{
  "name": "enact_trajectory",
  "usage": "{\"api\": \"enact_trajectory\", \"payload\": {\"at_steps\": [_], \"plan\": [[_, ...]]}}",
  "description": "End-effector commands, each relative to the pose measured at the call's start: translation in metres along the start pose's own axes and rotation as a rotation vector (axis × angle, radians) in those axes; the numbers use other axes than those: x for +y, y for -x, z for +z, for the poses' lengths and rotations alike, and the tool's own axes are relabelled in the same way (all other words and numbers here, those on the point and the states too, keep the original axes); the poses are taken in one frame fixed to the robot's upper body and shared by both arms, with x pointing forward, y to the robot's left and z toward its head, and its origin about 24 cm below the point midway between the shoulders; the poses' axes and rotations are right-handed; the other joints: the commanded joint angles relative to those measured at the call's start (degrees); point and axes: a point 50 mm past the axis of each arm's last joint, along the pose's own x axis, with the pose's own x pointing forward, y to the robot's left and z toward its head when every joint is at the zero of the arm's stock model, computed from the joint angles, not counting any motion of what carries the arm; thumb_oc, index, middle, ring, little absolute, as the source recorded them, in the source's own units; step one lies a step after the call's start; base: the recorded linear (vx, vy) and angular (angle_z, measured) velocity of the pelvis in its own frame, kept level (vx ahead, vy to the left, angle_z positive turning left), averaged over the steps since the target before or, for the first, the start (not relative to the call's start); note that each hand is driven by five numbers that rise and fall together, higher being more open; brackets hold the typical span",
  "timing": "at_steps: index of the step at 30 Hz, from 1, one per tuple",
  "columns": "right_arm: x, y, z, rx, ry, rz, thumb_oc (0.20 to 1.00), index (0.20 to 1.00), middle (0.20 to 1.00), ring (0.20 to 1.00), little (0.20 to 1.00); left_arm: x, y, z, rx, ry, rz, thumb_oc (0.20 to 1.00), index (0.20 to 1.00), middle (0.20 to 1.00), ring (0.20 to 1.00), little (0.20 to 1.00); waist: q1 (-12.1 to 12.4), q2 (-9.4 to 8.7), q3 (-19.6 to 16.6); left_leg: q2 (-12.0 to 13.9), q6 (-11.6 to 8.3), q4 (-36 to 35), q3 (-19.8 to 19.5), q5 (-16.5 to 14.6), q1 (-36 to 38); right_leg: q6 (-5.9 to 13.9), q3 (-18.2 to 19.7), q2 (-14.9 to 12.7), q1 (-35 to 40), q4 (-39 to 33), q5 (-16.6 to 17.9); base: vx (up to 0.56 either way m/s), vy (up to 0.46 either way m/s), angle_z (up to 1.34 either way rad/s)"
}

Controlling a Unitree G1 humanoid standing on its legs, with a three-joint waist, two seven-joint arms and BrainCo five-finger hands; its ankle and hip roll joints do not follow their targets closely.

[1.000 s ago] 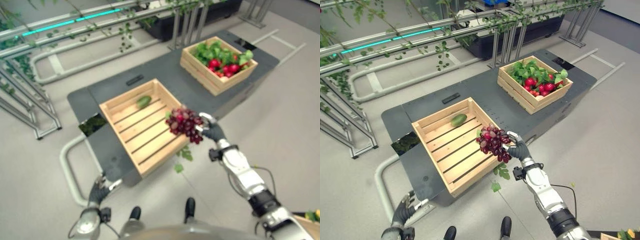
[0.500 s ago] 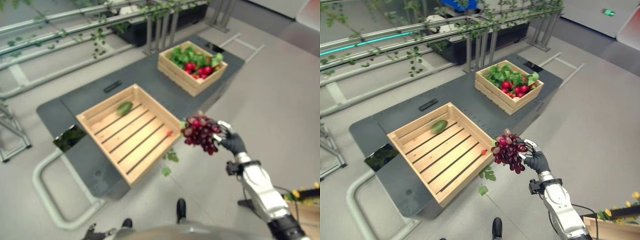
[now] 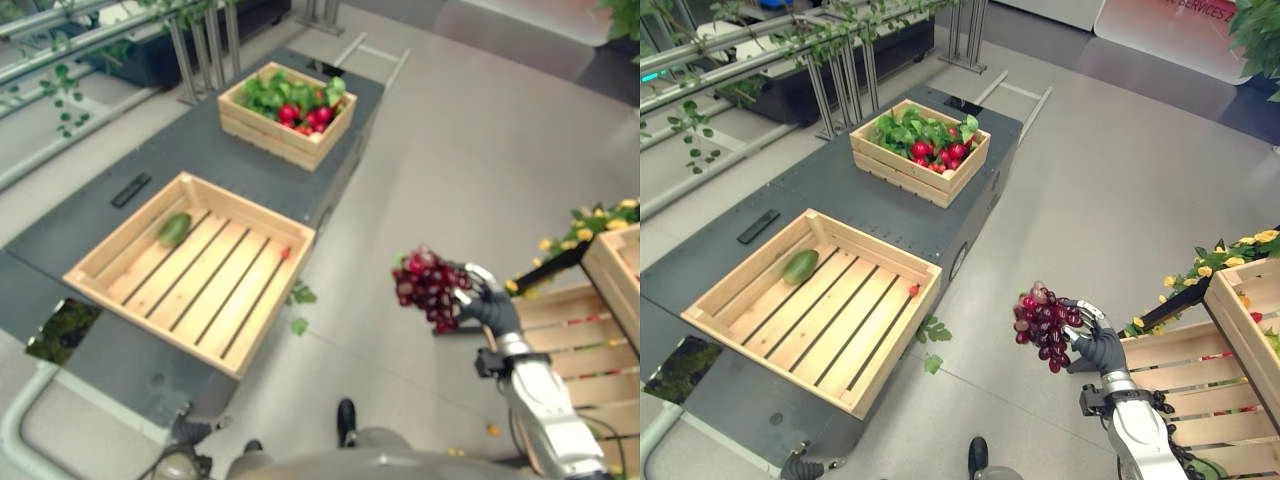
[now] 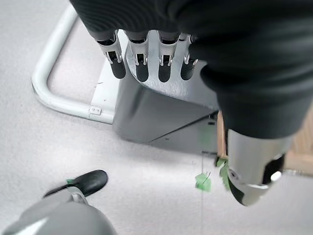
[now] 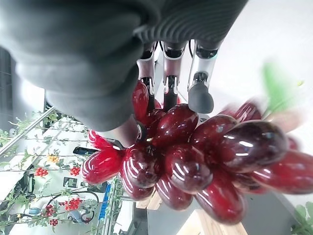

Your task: Pick up the fruits from the basket on one side to the basket on the other side

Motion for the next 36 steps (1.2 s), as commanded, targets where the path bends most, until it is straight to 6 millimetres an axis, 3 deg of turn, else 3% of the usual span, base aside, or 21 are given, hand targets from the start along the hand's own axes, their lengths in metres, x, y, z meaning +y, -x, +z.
{"api": "enact_trajectory", "payload": {"at_steps": [1,7,8,11,18,24,28,30,31,32,33,34,36], "plan": [[-0.012,-0.018,0.073,-0.377,-0.041,-0.034,0.200,0.200,0.200,0.200,0.200,0.008,-0.004,0.010,-0.038,-0.050,0.017,1.000,1.000,1.000,1.000,1.000,2.1,0.83,0.5,-2.0,3.20,-8.2,1.6,6.1,-2.6,5.95,-4.4,-4.8,7.8,-2.1,-3.4,-0.07,-0.014,-0.98],[-0.012,-0.017,0.077,-0.389,-0.045,-0.032,0.200,0.200,0.200,0.200,0.200,0.003,-0.004,0.011,-0.036,-0.039,-0.005,1.000,1.000,1.000,1.000,1.000,2.4,-0.29,-0.9,-1.7,3.09,-8.3,7.1,6.1,-2.3,5.77,-9.2,-4.0,8.6,-2.9,-4.2,-0.04,-0.021,-0.65],[-0.009,-0.017,0.079,-0.397,-0.046,-0.013,0.200,0.200,0.200,0.200,0.200,0.000,-0.002,0.006,-0.018,-0.028,-0.012,1.000,1.000,1.000,1.000,1.000,2.8,-0.56,-1.2,-1.4,2.73,-8.6,9.6,6.0,-1.6,5.97,-14.1,-5.2,8.8,-4.5,-3.8,0.02,-0.057,-0.66],[-0.009,-0.015,0.083,-0.409,-0.024,0.010,0.200,0.200,0.200,0.200,0.200,-0.007,0.000,0.007,-0.015,-0.011,-0.031,1.000,1.000,1.000,1.000,1.000,2.1,0.26,-0.8,-0.6,2.42,-8.9,10.6,6.4,-0.6,5.41,-11.4,-3.9,9.0,-5.5,-4.5,0.01,-0.116,-0.92],[-0.013,-0.011,0.093,-0.438,0.009,0.051,0.200,0.200,0.200,0.200,0.200,-0.025,0.005,0.003,0.010,0.010,-0.075,1.000,1.000,1.000,1.000,1.000,0.7,2.93,-0.7,1.1,1.26,-11.4,13.0,8.7,1.7,3.40,-9.7,-0.5,8.8,-5.3,-6.6,0.01,-0.094,-0.25],[-0.016,-0.012,0.100,-0.455,0.033,0.072,0.200,0.200,0.200,0.200,0.200,-0.035,0.006,0.008,0.007,0.040,-0.093,1.000,1.000,1.000,1.000,1.000,0.0,4.22,-0.3,1.6,0.36,-11.9,11.7,9.7,1.6,2.43,-8.3,1.6,8.3,-5.6,-7.4,-0.02,-0.111,-0.08],[-0.019,-0.013,0.105,-0.473,0.042,0.077,0.200,0.200,0.200,0.200,0.200,-0.042,0.007,0.013,0.006,0.051,-0.109,1.000,1.000,1.000,1.000,1.000,-0.4,4.78,0.1,1.1,0.03,-10.7,8.7,9.0,0.9,1.64,-7.4,3.2,7.7,-5.2,-8.0,-0.01,-0.131,-0.12],[-0.016,-0.018,0.111,-0.501,0.047,0.090,0.200,0.200,0.200,0.200,0.200,-0.041,0.005,0.017,-0.007,0.080,-0.095,1.000,1.000,1.000,1.000,1.000,1.3,3.73,2.0,-1.6,0.15,-3.6,-0.9,5.9,-2.2,0.56,-5.0,4.4,7.4,-4.1,-8.8,-0.02,-0.230,-0.16],[-0.012,-0.022,0.115,-0.521,0.040,0.111,0.200,0.200,0.200,0.200,0.200,-0.038,0.005,0.016,0.003,0.104,-0.075,1.000,1.000,1.000,1.000,1.000,3.2,2.79,3.0,-4.0,0.21,-1.6,-7.7,5.3,-4.4,-0.15,-3.0,5.3,7.1,-3.3,-9.1,-0.01,-0.236,-0.31],[-0.009,-0.025,0.118,-0.531,0.030,0.124,0.200,0.200,0.200,0.200,0.200,-0.038,0.005,0.016,0.008,0.113,-0.074,1.000,1.000,1.000,1.000,1.000,3.8,2.27,3.4,-5.5,0.43,-1.1,-11.1,5.3,-5.3,-0.45,-1.7,6.0,6.8,-3.1,-8.9,-0.02,-0.166,-0.48],[-0.009,-0.025,0.118,-0.531,0.030,0.125,0.200,0.200,0.200,0.200,0.200,-0.037,0.004,0.016,0.008,0.114,-0.073,1.000,1.000,1.000,1.000,1.000,3.7,2.25,3.4,-5.5,0.46,-0.9,-11.2,5.1,-5.4,-0.45,-1.8,6.0,6.8,-3.1,-9.0,0.04,-0.200,-0.91],[-0.006,-0.026,0.119,-0.540,0.006,0.138,0.200,0.200,0.200,0.200,0.200,-0.038,0.006,0.010,0.036,0.127,-0.074,1.000,1.000,1.000,1.000,1.000,4.2,1.73,3.3,-7.1,1.24,-0.6,-14.1,4.7,-5.8,-0.61,-0.3,7.3,7.5,-3.6,-9.0,0.08,-0.152,-1.42],[-0.006,-0.026,0.121,-0.545,-0.007,0.145,0.200,0.200,0.200,0.200,0.200,-0.038,0.007,0.001,0.073,0.121,-0.076,1.000,1.000,1.000,1.000,1.000,4.8,1.09,3.4,-8.7,1.22,-0.6,-15.6,7.0,-8.4,-0.67,1.6,7.9,8.8,-5.0,-8.9,0.09,-0.077,-1.60]]}}
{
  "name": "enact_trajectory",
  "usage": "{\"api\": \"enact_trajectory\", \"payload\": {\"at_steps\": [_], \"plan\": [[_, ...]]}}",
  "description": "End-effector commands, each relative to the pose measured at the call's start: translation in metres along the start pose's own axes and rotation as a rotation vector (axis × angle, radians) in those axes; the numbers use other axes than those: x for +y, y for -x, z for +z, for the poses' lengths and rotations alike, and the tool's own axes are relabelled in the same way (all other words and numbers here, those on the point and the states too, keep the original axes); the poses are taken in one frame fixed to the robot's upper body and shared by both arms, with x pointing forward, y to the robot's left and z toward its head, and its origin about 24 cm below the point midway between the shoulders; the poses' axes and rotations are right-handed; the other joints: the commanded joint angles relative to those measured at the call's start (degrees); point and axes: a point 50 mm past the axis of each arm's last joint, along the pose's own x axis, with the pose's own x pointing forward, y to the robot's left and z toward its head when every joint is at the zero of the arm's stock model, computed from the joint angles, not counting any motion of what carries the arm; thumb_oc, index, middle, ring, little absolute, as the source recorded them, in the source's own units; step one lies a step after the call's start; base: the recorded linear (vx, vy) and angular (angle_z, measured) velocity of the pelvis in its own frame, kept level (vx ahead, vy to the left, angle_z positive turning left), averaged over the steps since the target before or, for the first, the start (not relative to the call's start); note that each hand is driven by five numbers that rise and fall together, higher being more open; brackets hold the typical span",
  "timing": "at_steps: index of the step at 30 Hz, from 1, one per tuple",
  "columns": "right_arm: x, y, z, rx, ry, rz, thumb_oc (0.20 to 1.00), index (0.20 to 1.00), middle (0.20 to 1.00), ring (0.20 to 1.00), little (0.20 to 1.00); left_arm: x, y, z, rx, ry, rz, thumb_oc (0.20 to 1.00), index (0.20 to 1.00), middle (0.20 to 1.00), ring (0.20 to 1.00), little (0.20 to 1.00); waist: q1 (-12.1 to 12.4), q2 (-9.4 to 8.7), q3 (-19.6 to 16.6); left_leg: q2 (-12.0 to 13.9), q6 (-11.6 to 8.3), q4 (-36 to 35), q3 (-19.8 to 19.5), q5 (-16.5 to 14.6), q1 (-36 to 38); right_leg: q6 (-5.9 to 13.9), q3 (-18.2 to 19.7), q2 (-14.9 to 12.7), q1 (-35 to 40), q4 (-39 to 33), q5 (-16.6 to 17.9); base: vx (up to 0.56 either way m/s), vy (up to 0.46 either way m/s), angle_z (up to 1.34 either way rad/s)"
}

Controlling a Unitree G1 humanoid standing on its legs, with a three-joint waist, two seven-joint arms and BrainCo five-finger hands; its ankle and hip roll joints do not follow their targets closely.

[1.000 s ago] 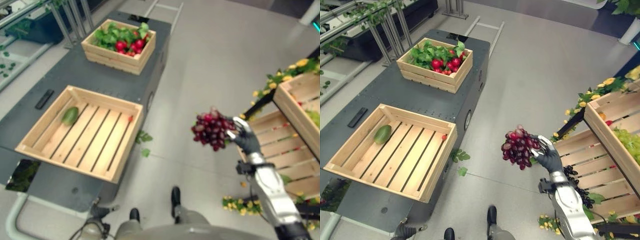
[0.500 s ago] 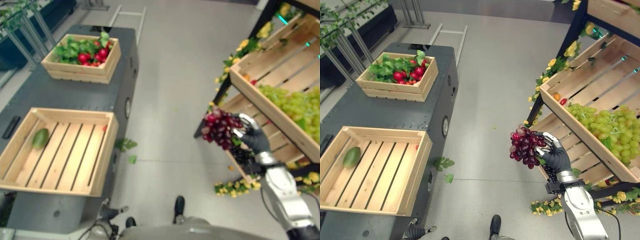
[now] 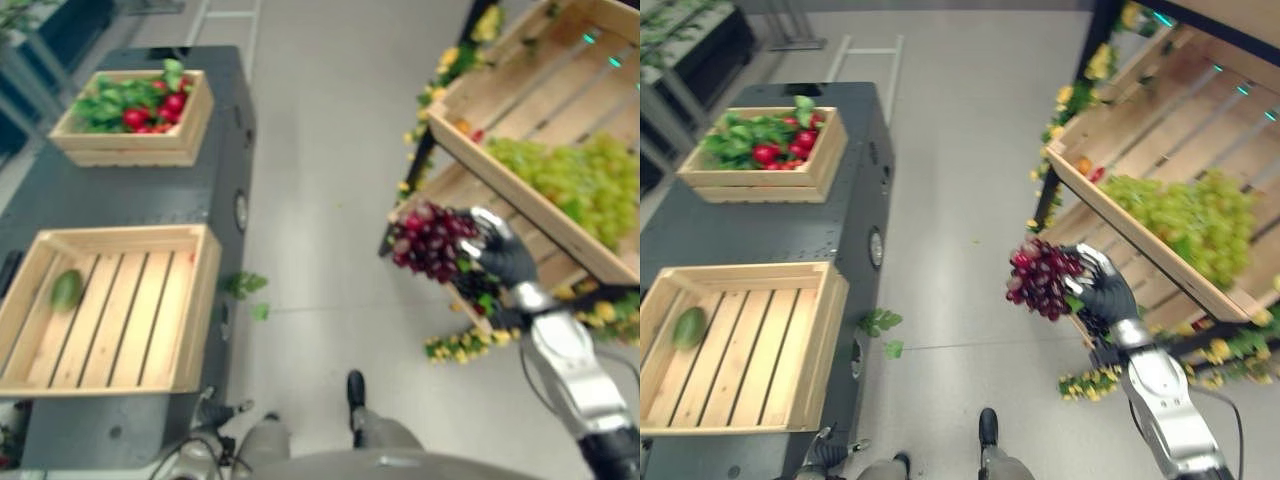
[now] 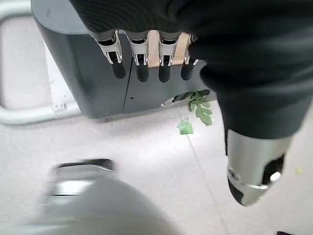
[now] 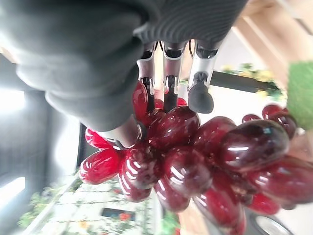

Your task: Pick up the fruits from the basket on one side to the basket on the other side

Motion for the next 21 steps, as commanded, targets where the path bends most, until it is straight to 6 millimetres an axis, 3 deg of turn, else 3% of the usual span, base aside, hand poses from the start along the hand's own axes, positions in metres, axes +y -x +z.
{"api": "enact_trajectory", "payload": {"at_steps": [1,4,6,8,14,21], "plan": [[-0.003,-0.004,0.038,-0.218,-0.049,-0.012,0.200,0.200,0.200,0.200,0.200,-0.003,0.002,-0.007,0.028,-0.001,-0.006,1.000,1.000,1.000,1.000,1.000,0.2,-1.67,-2.0,-0.4,-0.24,-4.9,-0.4,5.7,-1.3,3.02,-3.8,6.1,8.3,0.9,-9.2,0.04,0.014,-1.46],[-0.003,-0.004,0.039,-0.224,-0.050,-0.010,0.200,0.200,0.200,0.200,0.200,-0.003,0.002,-0.011,0.046,-0.001,-0.007,1.000,1.000,1.000,1.000,1.000,0.9,-2.15,-1.6,-1.1,-0.76,-4.1,-1.0,7.1,-4.4,2.98,-2.0,6.1,9.5,0.8,-9.6,0.09,0.031,-0.70],[-0.005,-0.005,0.041,-0.227,-0.041,-0.020,0.200,0.200,0.200,0.200,0.200,-0.003,0.003,-0.014,0.055,0.008,-0.013,1.000,1.000,1.000,1.000,1.000,1.2,-2.05,-1.3,1.1,-1.31,-4.9,-0.8,8.8,-6.3,3.33,0.5,6.3,11.3,0.9,-10.6,0.09,0.069,0.07],[-0.005,-0.005,0.044,-0.242,-0.025,-0.021,0.200,0.200,0.200,0.200,0.200,-0.004,0.004,-0.017,0.065,0.016,-0.019,1.000,1.000,1.000,1.000,1.000,1.2,-1.41,-1.6,1.2,-0.25,-3.9,-0.2,7.0,-3.4,3.36,0.2,6.2,10.9,1.6,-11.1,0.03,0.099,-0.09],[-0.006,-0.004,0.044,-0.235,-0.039,-0.032,0.200,0.200,0.200,0.200,0.200,-0.002,0.004,-0.013,0.033,-0.001,-0.019,1.000,1.000,1.000,1.000,1.000,0.4,-1.56,-3.6,1.8,0.89,-7.7,1.6,6.1,1.1,3.64,3.3,5.5,11.2,1.2,-11.2,0.07,0.133,-0.31],[-0.001,-0.009,0.043,-0.234,-0.066,-0.035,0.200,0.200,0.200,0.200,0.200,0.005,0.001,-0.006,0.004,-0.008,0.005,1.000,1.000,1.000,1.000,1.000,0.8,-2.31,-4.2,3.0,1.96,-12.5,3.7,6.6,4.1,4.74,5.0,4.7,10.8,1.0,-10.4,0.02,0.095,-0.34]]}}
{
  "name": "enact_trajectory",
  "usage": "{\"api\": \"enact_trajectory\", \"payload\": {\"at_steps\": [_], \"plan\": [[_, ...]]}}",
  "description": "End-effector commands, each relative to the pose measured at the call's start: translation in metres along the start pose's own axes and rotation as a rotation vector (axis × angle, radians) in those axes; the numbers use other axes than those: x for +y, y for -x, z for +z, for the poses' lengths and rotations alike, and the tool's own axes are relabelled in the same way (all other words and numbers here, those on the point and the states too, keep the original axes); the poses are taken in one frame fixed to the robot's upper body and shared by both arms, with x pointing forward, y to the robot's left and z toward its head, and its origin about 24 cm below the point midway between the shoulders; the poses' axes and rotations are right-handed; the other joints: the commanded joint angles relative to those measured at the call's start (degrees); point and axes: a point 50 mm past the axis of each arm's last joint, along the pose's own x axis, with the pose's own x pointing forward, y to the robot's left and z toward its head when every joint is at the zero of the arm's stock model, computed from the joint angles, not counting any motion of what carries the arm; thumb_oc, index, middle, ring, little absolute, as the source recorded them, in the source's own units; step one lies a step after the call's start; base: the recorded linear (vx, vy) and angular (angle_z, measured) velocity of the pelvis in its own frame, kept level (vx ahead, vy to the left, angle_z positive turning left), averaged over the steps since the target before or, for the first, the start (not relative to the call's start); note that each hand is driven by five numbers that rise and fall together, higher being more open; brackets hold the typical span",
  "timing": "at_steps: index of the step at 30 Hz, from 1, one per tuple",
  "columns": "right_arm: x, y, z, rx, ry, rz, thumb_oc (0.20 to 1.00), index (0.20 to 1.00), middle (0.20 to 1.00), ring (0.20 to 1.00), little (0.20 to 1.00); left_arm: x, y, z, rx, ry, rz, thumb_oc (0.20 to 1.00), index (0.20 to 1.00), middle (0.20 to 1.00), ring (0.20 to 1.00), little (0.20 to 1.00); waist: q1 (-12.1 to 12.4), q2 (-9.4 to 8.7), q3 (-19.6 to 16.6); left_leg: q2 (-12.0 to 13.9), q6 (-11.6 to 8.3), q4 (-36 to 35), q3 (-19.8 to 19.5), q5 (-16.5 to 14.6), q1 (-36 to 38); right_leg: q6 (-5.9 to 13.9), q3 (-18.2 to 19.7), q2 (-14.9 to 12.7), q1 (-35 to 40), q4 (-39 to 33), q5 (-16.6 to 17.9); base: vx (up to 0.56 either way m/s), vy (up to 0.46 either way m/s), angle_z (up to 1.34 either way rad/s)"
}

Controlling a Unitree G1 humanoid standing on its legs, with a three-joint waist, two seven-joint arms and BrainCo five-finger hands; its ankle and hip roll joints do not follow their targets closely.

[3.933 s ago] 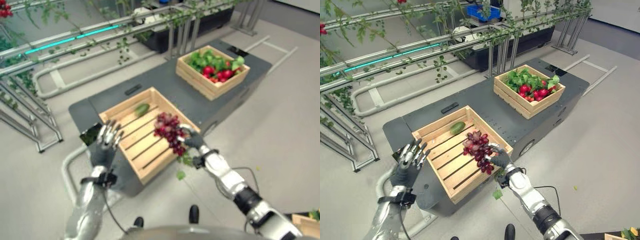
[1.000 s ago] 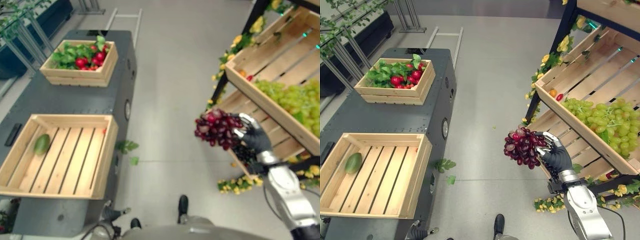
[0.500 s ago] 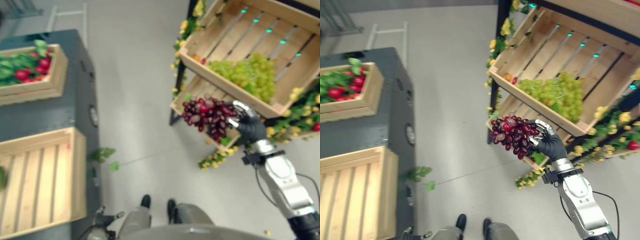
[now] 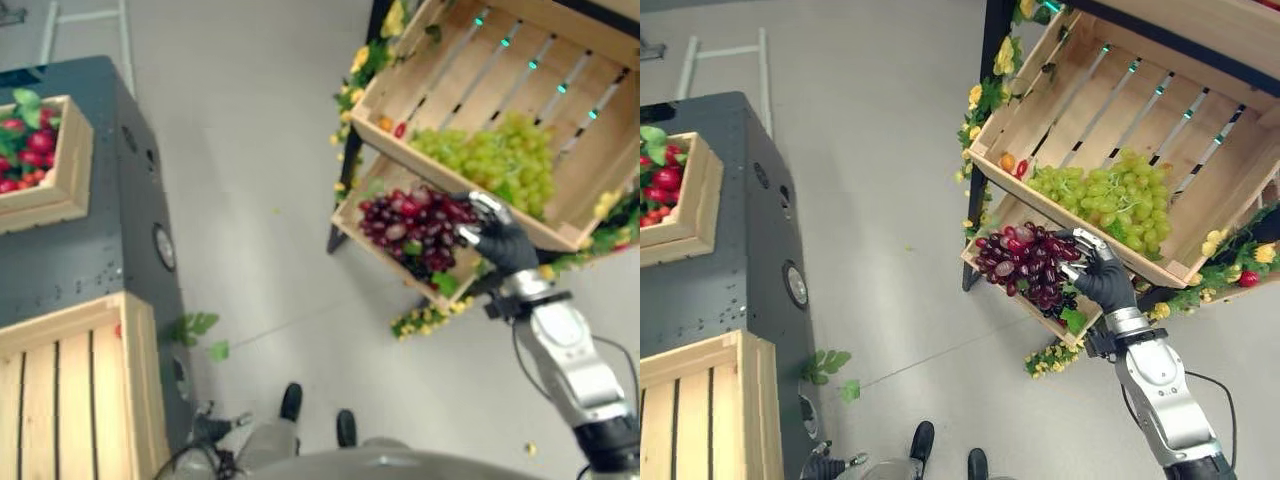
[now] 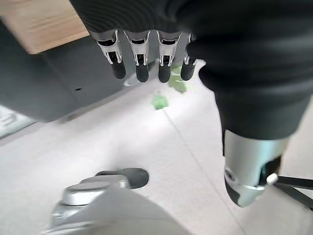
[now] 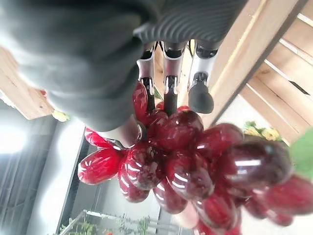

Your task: Pick up the fruits from the basket on one side to the basket on the other side

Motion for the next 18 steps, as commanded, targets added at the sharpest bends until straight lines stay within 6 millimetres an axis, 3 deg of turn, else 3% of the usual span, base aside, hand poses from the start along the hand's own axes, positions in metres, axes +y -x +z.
{"api": "enact_trajectory", "payload": {"at_steps": [1,18], "plan": [[-0.004,-0.009,0.037,-0.209,-0.032,-0.037,0.200,0.200,0.200,0.200,0.200,0.000,0.002,-0.009,0.038,0.010,0.009,1.000,1.000,1.000,1.000,1.000,0.7,-1.00,-3.4,1.5,-0.48,1.3,-1.7,-3.8,-1.7,3.15,0.6,2.5,-1.9,-0.7,0.7,0.02,0.067,-0.24],[-0.011,-0.008,0.050,-0.246,-0.011,-0.034,0.200,0.200,0.200,0.200,0.200,-0.005,0.005,-0.023,0.094,-0.047,-0.039,1.000,1.000,1.000,1.000,1.000,0.3,-0.32,-5.1,0.6,0.00,-2.2,-2.2,-3.8,1.1,4.12,0.0,1.0,-0.9,-2.7,1.5,0.02,0.036,-0.02]]}}
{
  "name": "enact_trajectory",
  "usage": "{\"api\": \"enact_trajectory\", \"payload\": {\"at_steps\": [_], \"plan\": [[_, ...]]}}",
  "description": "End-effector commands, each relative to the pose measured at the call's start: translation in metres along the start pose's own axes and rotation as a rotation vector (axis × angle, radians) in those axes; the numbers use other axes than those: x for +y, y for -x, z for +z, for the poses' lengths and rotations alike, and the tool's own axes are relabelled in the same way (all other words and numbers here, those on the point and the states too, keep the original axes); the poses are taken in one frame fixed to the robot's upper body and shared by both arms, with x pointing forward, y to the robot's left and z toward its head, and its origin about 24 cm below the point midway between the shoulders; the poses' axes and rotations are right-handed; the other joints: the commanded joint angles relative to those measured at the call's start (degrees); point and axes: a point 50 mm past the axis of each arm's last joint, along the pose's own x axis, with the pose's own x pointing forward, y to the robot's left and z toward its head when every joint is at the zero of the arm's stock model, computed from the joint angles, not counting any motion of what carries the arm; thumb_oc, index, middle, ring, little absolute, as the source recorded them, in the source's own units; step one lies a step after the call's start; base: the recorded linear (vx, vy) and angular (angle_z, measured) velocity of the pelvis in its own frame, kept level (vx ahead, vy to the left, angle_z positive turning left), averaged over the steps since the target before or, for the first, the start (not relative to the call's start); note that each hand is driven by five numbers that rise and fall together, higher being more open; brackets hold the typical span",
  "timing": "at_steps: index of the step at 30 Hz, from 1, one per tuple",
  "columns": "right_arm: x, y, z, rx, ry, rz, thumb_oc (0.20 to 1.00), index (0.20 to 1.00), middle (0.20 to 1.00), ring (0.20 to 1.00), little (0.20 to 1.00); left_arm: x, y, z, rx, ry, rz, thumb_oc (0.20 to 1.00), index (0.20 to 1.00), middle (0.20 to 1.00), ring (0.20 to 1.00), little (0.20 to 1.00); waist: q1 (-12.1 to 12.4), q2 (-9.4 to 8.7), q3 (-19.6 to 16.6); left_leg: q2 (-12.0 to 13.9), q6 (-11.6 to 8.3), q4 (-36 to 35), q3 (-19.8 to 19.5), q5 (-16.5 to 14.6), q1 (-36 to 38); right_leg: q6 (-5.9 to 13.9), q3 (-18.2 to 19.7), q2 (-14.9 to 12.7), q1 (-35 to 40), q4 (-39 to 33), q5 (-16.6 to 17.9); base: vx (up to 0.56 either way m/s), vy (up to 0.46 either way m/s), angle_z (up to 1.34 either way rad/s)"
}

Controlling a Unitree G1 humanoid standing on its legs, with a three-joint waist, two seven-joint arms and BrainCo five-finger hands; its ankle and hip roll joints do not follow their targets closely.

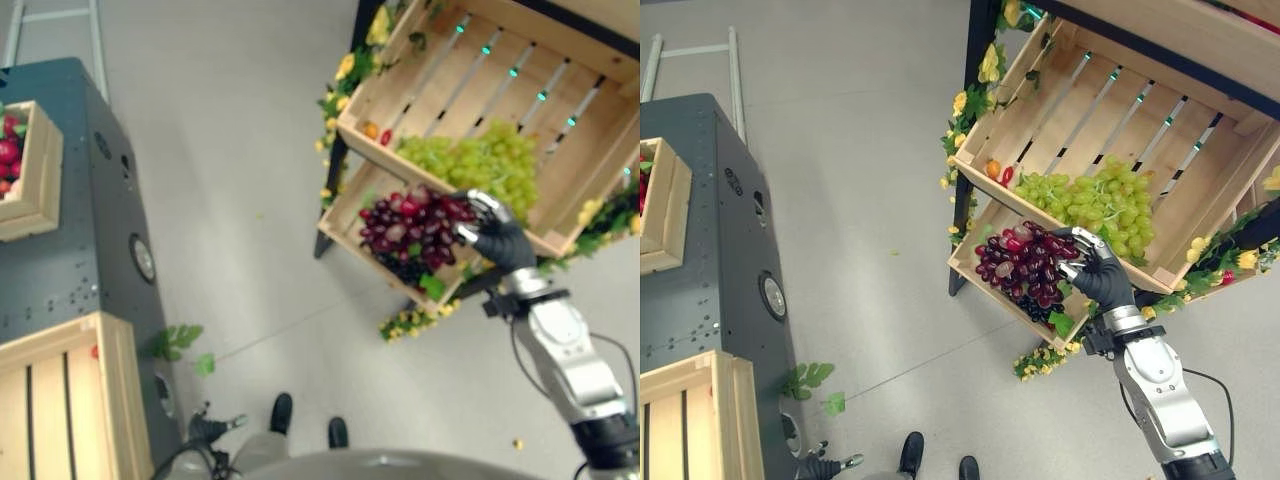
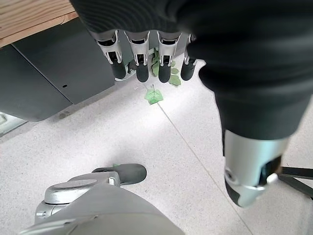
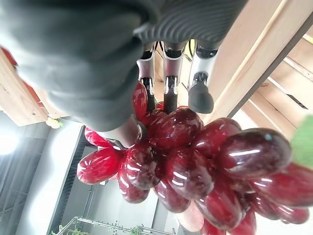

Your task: Pick up the fruits from the basket on one side to the basket on the other side

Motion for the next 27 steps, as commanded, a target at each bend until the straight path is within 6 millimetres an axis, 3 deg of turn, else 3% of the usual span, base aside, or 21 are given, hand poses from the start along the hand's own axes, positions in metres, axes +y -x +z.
{"api": "enact_trajectory", "payload": {"at_steps": [1,10,27], "plan": [[-0.012,-0.007,0.052,-0.261,-0.002,-0.035,0.200,0.200,0.200,0.200,0.200,-0.010,0.004,-0.014,0.057,-0.027,-0.039,1.000,1.000,1.000,1.000,1.000,0.3,1.40,-4.2,0.3,-0.68,1.2,-2.6,-4.3,-0.8,4.11,-0.5,1.0,-3.0,1.3,0.0,0.00,0.000,0.00],[-0.021,-0.004,0.069,-0.324,0.038,-0.047,0.200,0.200,0.200,0.200,0.200,-0.014,0.005,-0.015,0.061,-0.038,-0.062,1.000,1.000,1.000,1.000,1.000,-0.2,1.21,-5.0,0.2,-0.83,1.0,-3.0,-4.8,0.0,3.95,-1.1,1.1,-2.2,0.9,-0.1,0.00,0.000,0.00],[-0.062,-0.020,0.104,-0.392,0.132,-0.113,0.200,0.200,0.200,0.200,0.200,-0.017,0.007,-0.024,0.106,-0.037,-0.097,1.000,1.000,1.000,1.000,1.000,0.0,0.32,-6.8,0.2,-1.22,0.8,-3.8,-5.1,0.8,3.78,-2.5,1.0,-1.2,0.4,-0.5,0.00,0.000,0.00]]}}
